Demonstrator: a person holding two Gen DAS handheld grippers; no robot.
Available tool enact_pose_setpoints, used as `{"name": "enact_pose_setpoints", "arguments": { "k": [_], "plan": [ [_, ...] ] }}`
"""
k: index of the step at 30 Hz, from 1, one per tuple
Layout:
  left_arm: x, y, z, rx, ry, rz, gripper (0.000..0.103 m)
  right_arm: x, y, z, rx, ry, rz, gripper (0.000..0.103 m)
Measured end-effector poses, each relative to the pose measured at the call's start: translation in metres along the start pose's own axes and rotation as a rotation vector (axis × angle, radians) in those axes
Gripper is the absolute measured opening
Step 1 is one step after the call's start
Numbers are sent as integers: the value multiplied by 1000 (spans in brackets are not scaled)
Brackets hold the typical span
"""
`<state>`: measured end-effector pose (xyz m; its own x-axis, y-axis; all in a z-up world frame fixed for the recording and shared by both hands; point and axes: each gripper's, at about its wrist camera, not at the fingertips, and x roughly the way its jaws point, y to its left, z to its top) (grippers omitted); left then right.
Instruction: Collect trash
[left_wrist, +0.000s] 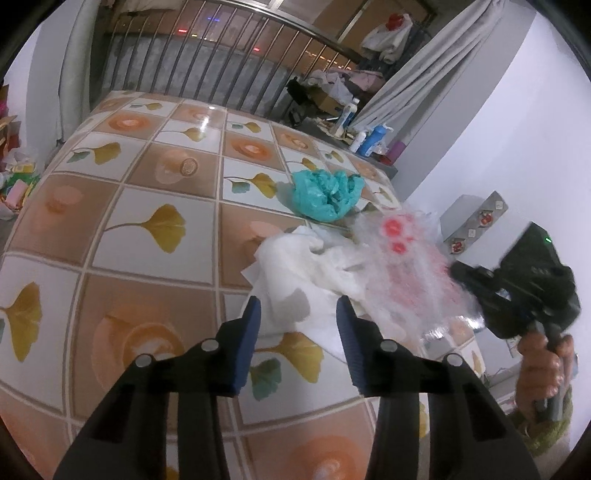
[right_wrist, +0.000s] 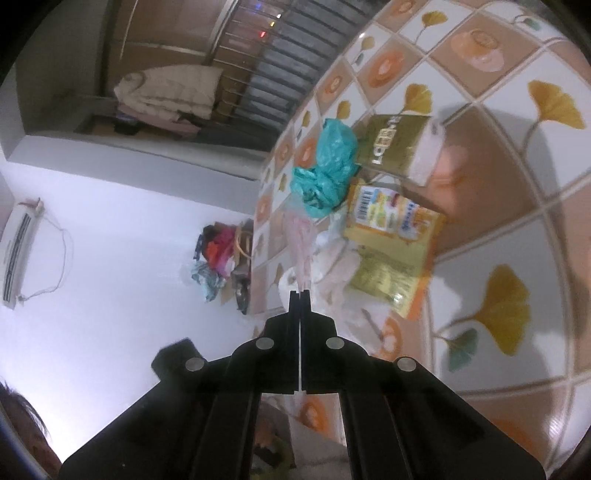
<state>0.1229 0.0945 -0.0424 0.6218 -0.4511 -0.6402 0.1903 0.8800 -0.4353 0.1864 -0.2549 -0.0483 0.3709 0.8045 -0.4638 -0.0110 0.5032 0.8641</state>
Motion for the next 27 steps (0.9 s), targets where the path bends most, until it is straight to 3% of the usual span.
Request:
{"name": "enact_pose_setpoints", "arguments": {
  "k": [5,13,21,25,27],
  "plan": [
    [14,0,2,4,35,24,14,-6,-14,-7,36,-8,-14,0],
    [-1,-11,2,63,-37,-24,1,-16,-28,-16,60,-37,16,0],
    [-25,-27,15,99,-142,-78,0,-35,-28,-19,42,-69,41,0],
    [-17,-20,20,64,-84,-40,1,-39,-25,-20,37,-85,48,0],
    [-9,-16,18,48,-48,-17,7,-38,-26,-21,36,-85,49,0]
  ]
}}
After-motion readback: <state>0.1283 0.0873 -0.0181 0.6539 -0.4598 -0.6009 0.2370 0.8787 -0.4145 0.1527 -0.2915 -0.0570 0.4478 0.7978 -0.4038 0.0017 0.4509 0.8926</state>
